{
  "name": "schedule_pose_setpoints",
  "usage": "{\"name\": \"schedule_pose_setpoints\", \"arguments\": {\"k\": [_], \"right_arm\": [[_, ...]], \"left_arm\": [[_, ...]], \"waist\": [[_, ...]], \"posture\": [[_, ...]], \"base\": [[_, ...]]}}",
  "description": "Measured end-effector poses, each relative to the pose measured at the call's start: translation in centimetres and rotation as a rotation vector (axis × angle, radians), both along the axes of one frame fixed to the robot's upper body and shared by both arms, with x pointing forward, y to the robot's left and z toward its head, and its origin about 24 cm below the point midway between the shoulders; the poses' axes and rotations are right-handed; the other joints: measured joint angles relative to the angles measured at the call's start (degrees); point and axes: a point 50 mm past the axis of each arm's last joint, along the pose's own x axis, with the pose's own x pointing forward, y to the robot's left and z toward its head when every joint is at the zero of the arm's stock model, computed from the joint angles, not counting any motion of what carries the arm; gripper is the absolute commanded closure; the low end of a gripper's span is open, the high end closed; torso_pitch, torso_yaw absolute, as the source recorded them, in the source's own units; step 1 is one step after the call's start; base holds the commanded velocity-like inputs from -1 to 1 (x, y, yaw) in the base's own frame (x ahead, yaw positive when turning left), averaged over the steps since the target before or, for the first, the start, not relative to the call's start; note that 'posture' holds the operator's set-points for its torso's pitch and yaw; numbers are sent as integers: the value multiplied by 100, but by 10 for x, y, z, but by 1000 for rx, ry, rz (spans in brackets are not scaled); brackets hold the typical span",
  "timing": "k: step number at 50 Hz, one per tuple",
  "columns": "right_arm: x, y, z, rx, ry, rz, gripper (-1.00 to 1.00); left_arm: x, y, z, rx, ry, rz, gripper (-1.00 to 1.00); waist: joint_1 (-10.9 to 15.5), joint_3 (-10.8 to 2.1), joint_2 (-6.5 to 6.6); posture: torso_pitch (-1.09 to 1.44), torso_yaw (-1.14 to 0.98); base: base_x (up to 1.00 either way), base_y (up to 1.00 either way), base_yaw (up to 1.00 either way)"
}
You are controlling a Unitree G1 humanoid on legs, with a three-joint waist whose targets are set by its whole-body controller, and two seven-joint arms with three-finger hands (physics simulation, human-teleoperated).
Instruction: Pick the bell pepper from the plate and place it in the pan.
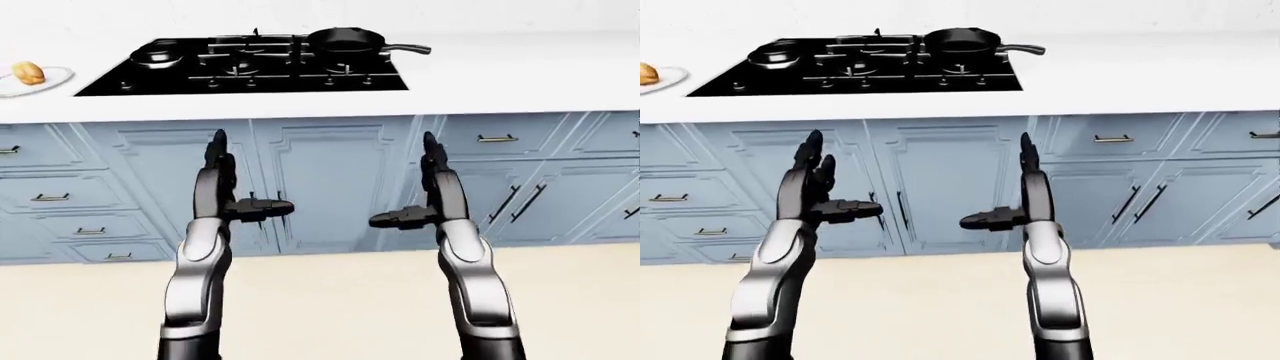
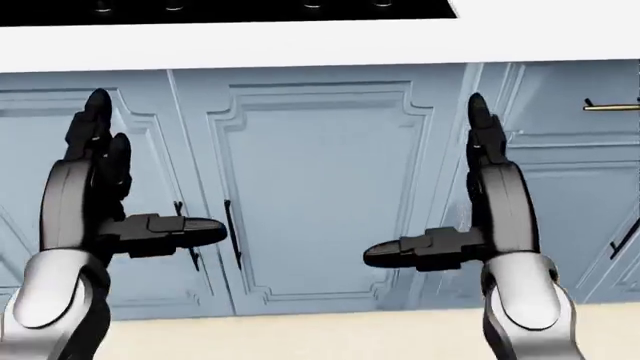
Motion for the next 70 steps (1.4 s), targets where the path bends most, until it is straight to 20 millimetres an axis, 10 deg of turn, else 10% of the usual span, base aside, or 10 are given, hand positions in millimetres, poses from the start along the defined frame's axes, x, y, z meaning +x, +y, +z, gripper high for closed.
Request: {"name": "schedule_pose_setpoints", "arguments": {"k": [7,17,31,45,52,58,70], "right_arm": [[6,-15,77,-19,-108,-35,-100],[2,-22,120,-4,-116,-49,-100],[-46,-18,197,4,-328,-15,-100],[-56,-23,207,27,-341,-26,-100],[-54,-28,204,42,-327,-62,-100],[-58,-23,210,35,-369,-37,-100],[-56,-19,208,29,-357,-13,-100]], "left_arm": [[18,5,60,29,-42,31,-100],[16,0,125,16,-130,49,-100],[-2,5,160,3,-208,62,-100],[-23,11,192,-29,-289,90,-100],[-22,7,191,-26,-281,68,-100],[-24,12,195,-35,-308,90,-100],[-22,13,192,-44,-295,98,-100]], "waist": [[-2,23,-33],[-12,135,-9],[11,237,-10],[-3,307,12],[-64,98,-28],[-68,172,392],[-79,213,-222]], "posture": [[0,0],[0,0],[0,0],[0,0],[0,0],[0,0],[0,0]], "base": [[0,0,0],[0,0,0],[0,0,0],[0,1,0],[0,33,0],[0,34,0],[0,34,0]]}}
